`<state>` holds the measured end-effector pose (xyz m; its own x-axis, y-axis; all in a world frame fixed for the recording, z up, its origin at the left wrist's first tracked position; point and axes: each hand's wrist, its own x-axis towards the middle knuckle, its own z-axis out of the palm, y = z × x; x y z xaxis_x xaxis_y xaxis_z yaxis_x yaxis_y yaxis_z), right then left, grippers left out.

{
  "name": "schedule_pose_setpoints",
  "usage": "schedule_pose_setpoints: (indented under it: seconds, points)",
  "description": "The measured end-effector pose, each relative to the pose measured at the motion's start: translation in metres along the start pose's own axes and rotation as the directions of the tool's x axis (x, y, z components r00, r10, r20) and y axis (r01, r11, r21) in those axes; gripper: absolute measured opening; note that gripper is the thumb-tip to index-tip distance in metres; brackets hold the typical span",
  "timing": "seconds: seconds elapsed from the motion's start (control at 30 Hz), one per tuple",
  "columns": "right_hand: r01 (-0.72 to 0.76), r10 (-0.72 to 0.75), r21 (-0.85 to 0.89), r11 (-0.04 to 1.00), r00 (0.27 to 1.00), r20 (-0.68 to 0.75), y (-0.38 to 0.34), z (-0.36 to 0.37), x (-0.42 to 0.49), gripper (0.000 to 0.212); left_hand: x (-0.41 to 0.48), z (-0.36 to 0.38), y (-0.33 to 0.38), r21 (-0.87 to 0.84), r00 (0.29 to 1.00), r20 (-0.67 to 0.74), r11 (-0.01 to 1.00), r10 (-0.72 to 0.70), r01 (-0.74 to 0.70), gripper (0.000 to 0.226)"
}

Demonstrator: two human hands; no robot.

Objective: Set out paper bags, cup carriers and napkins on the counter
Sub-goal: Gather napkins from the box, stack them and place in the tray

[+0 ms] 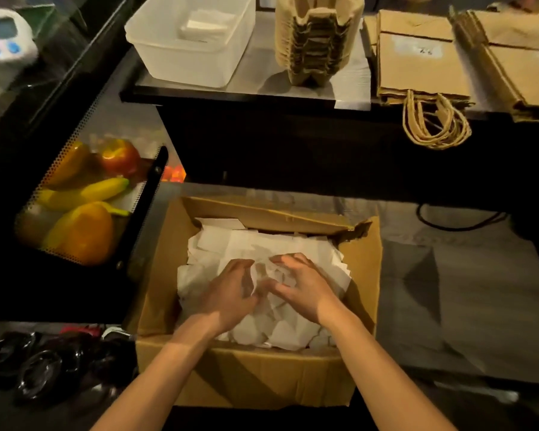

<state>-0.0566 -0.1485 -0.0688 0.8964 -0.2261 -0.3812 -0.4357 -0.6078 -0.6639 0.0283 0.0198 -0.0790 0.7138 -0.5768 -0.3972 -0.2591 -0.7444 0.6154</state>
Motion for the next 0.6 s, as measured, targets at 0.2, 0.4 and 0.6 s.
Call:
schedule_pose_setpoints:
  seconds: [0.2,0.4,0.6]
  points:
    - [-0.021,0.018,-0.038,0.999,0.997,-0.077,-0.012,0.005,0.009,0.044,-0.003,-0.011,0.006,-0.184,0.989,-0.043,0.974,-0.141,0.131,0.032]
    - [-0.270,0.307,0.336,0.903,0.949,-0.063,-0.036,-0.012,0.012,0.030,-0.010,-0.020,0.011,-0.524,0.982,-0.046,0.841,-0.185,0.134,0.070]
    - [-0.304,0.512,0.921,0.242,0.847,0.145,-0.045,-0.034,-0.005,0.022,-0.021,-0.034,0.030,-0.872,0.941,0.190,0.392,-0.280,0.292,0.105]
